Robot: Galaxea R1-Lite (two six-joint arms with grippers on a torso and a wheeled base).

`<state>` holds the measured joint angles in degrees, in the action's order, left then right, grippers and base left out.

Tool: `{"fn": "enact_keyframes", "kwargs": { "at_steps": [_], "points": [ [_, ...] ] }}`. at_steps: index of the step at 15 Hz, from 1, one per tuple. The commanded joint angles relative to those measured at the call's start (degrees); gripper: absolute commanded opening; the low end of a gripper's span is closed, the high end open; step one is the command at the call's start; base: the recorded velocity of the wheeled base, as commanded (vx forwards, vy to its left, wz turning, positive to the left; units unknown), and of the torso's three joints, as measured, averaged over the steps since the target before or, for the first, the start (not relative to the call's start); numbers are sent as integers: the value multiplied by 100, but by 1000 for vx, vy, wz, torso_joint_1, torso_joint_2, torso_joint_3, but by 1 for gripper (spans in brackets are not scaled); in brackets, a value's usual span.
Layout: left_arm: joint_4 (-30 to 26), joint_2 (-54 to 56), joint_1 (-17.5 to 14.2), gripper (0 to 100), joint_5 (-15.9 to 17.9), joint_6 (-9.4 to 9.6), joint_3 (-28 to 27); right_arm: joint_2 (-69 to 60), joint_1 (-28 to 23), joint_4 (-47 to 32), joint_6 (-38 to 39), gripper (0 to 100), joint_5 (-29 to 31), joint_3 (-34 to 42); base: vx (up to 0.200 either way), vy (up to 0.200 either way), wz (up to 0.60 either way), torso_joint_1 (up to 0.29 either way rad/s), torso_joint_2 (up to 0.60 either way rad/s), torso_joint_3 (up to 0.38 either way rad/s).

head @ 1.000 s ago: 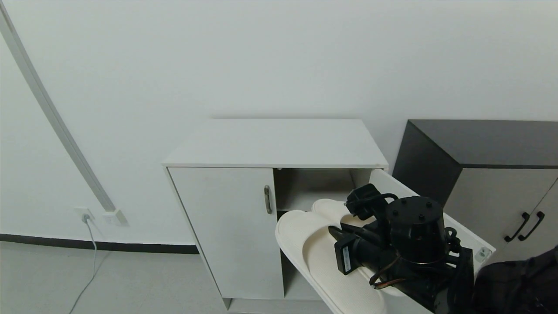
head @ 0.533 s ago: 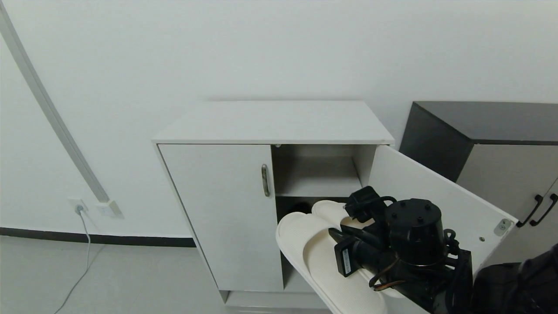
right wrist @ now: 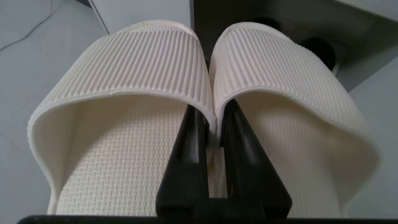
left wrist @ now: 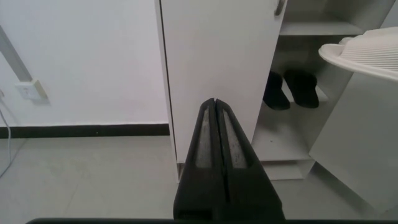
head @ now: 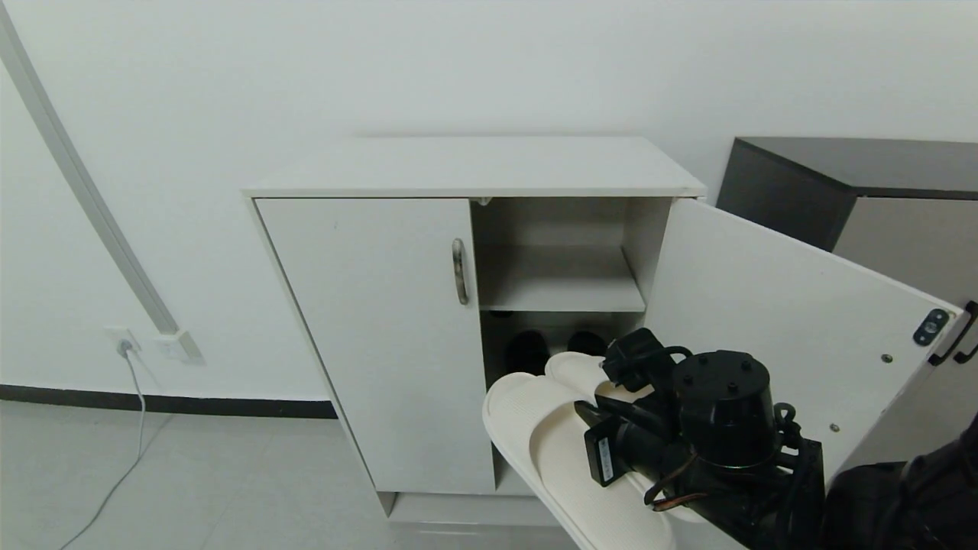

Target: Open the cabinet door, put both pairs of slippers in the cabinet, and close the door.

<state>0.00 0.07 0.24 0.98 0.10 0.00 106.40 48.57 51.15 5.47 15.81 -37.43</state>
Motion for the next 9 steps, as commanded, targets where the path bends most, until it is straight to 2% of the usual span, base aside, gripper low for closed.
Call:
{"fn": "enact_keyframes", "kwargs": {
  "at_steps": [1,5,9],
  "points": [
    [0,-7,2,0,-1,-1,0,39,4,35,-2,0,1,-2,0,0,0,-115,456,339],
    [0,-7,2,0,-1,-1,0,48,4,44,-2,0,1,7,0,0,0,-85,455,357],
    [0,-7,2,0,-1,-1,0,118,4,53,6,0,1,-2,0,0,0,-25,410,380]
  ]
}}
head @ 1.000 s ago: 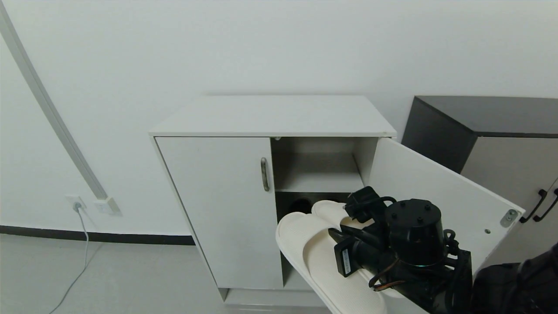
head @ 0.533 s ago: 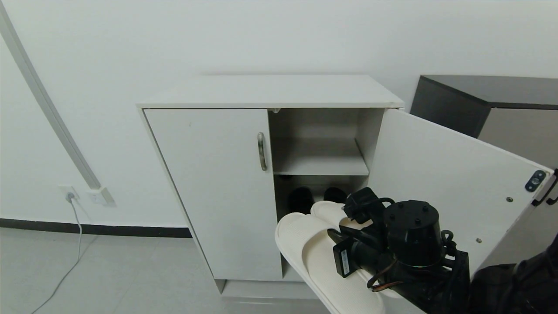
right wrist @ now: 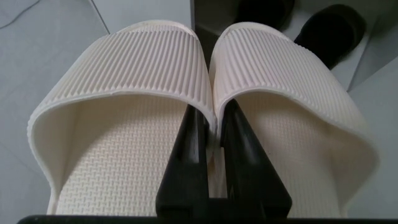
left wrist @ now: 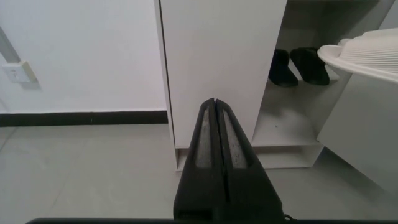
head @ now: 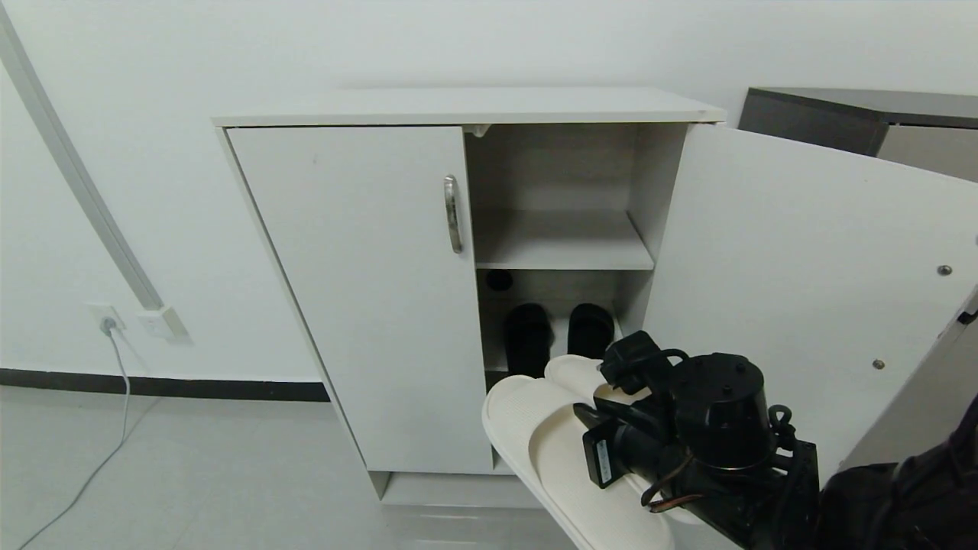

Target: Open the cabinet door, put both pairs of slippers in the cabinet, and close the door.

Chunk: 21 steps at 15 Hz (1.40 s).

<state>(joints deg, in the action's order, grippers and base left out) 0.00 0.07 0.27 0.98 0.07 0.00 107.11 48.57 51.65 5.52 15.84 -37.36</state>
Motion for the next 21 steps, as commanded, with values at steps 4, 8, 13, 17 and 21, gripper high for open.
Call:
{"fn": "enact_keyframes", "kwargs": {
  "at_steps": [4,8,13,17,21],
  "points": [
    [0,-7,0,0,-1,1,0,205,-84,223,-7,0,157,-8,0,0,0,-2,91,90],
    [0,-7,0,0,-1,1,0,952,92,3,19,0,1528,-1168,0,0,0,0,0,0],
    [0,-7,0,0,8,19,0,1330,215,-2177,740,0,2899,-3708,0,0,0,0,0,0],
    [0,-7,0,0,-1,19,0,1392,83,-2898,722,0,3286,-4736,0,0,0,0,0,0],
    [0,-7,0,0,-1,10,0,1304,65,-2898,634,0,3294,-4736,0,0,0,0,0,0]
  ]
}}
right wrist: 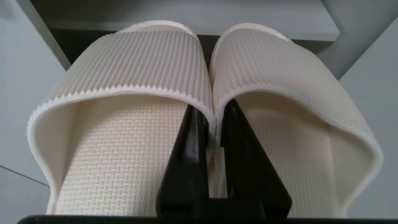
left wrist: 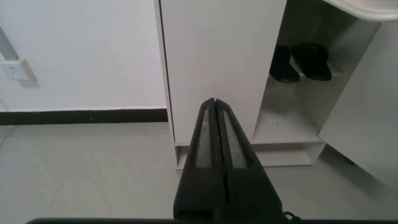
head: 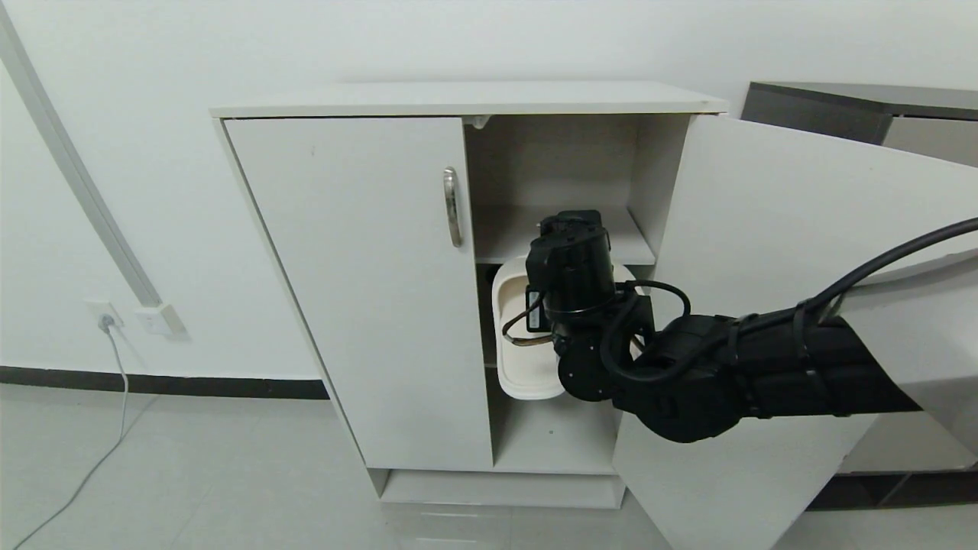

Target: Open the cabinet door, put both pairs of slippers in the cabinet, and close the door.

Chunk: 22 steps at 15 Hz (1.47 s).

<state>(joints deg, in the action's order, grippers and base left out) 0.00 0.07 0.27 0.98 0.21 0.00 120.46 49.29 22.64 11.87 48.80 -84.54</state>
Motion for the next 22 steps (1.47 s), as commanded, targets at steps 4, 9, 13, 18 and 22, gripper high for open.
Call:
{"fn": "enact_keyframes", "kwargs": {
  "at_steps": [4,9,13,18,22],
  "points": [
    [0,-7,0,0,-1,6,0,-84,2,-5,-36,0,-11,-18,0,0,0,0,0,0],
    [0,-7,0,0,8,6,0,-154,2,-5,-62,0,-11,-10,0,0,0,0,0,0],
    [0,-7,0,0,8,6,0,-303,2,21,-265,0,-11,8,200,0,0,0,2,4],
    [0,-7,0,0,8,6,0,-312,2,13,-388,0,-11,-18,80,0,0,1,3,1],
    [0,-7,0,0,8,6,0,-259,-130,4,-669,0,-195,-80,0,0,0,0,0,0]
  ]
}}
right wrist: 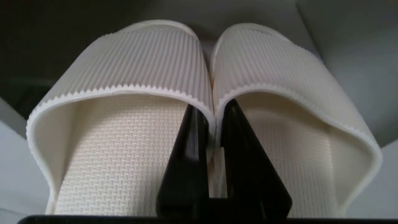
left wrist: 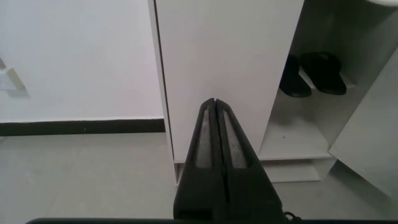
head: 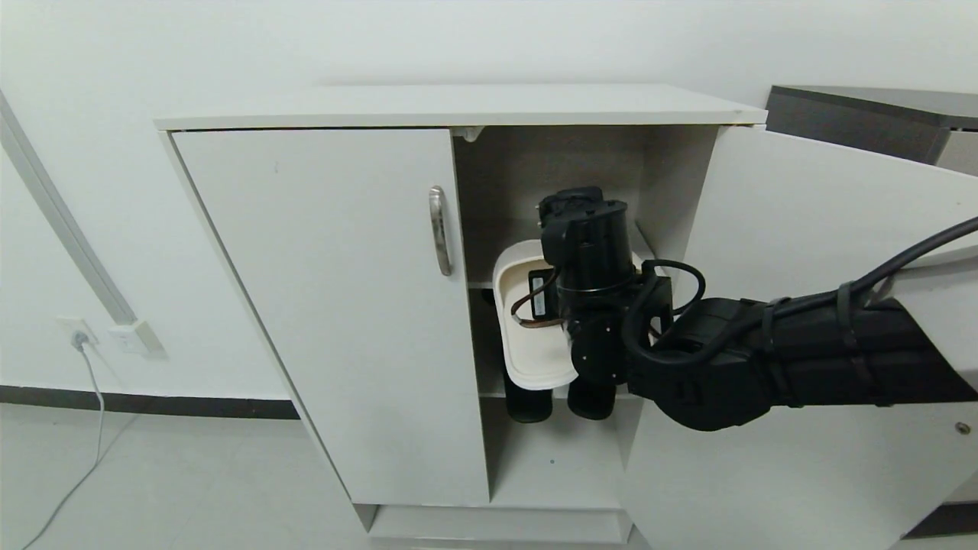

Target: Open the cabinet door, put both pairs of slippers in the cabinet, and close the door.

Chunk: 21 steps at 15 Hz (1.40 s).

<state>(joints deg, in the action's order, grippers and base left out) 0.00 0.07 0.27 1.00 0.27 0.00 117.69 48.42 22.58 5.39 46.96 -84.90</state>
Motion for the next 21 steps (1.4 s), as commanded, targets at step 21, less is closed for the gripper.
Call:
{"fn": "enact_keyframes", "kwargs": {
  "at_steps": [21],
  "points": [
    [0,-7,0,0,-3,0,0,641,-474,-878,-3,0,-328,-1425,48,0,0,0,1,1]
  ]
}}
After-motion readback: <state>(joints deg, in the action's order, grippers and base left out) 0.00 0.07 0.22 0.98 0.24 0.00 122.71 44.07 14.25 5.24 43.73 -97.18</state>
